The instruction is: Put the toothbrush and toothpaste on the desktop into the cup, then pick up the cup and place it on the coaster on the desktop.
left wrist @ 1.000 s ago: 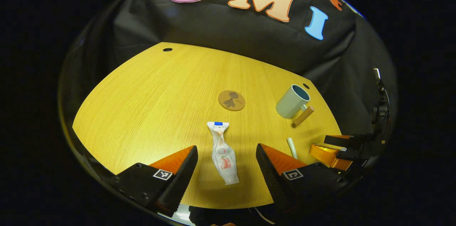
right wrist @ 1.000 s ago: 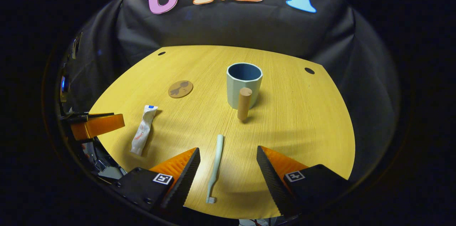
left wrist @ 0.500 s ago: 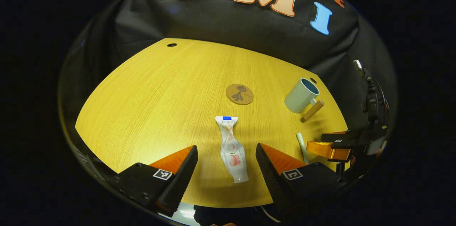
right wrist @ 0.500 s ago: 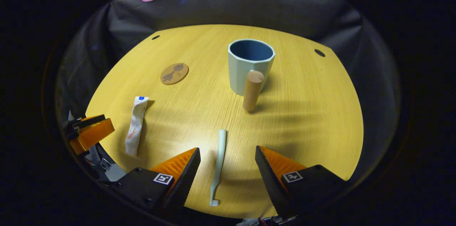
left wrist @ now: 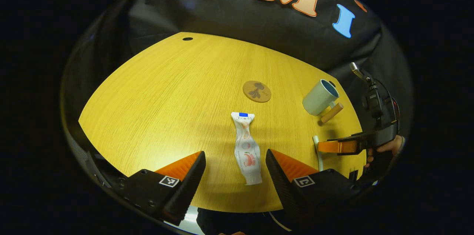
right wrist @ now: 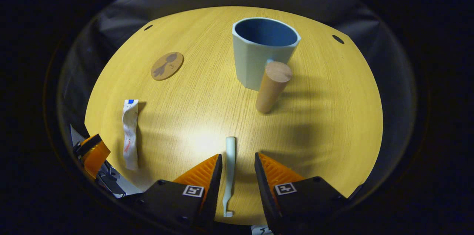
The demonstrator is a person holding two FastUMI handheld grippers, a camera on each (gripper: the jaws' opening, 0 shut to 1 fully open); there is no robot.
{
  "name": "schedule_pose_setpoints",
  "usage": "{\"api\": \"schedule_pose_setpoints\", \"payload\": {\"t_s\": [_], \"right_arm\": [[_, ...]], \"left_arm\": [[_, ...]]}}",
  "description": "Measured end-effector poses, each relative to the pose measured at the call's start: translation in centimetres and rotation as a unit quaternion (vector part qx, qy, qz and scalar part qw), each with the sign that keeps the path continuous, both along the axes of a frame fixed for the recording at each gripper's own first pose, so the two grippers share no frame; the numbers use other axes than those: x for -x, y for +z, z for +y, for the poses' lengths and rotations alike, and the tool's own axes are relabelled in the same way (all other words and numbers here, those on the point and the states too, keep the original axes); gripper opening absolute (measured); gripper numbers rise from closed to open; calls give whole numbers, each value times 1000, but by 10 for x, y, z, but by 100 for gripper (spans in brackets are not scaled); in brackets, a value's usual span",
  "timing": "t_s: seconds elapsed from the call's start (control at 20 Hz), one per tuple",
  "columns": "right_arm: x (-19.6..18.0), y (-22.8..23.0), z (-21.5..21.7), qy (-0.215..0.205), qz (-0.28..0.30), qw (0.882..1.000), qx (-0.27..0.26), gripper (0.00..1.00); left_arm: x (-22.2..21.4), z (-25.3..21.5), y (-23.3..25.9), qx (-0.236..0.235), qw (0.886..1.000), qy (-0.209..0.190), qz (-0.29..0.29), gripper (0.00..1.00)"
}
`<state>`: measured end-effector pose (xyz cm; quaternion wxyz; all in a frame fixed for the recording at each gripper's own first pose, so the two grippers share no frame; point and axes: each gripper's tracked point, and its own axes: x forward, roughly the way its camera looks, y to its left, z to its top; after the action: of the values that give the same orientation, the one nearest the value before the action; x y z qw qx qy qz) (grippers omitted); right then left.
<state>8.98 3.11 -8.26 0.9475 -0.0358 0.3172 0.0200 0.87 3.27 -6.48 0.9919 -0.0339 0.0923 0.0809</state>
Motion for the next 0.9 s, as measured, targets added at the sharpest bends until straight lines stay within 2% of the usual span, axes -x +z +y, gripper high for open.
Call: {"api": "schedule_pose_setpoints", "payload": {"t_s": [0.05,0.1,0.2,0.25,0.5,0.55,0.9], "right_arm": [[-1,-1,0,0,4,1000,3,52],[-3,-2,1,0,7,1000,6,48],[-6,-7,2,2,14,1000,16,48],[-9,-9,1,2,22,1000,22,52],[-11,-6,7,8,32,999,26,28],[-10,-4,8,4,35,999,26,19],[-10,-3,6,-1,47,999,-1,10]], "left_arm": [[2,1,0,1,1000,4,-1,95],[2,4,0,-1,1000,6,-2,95],[1,7,0,-3,1000,9,-2,95],[1,9,-1,-3,1000,11,-1,95],[0,19,-4,6,1000,21,5,95],[0,20,-3,8,1000,22,6,95],[-6,24,-1,1,1000,23,17,95]]}}
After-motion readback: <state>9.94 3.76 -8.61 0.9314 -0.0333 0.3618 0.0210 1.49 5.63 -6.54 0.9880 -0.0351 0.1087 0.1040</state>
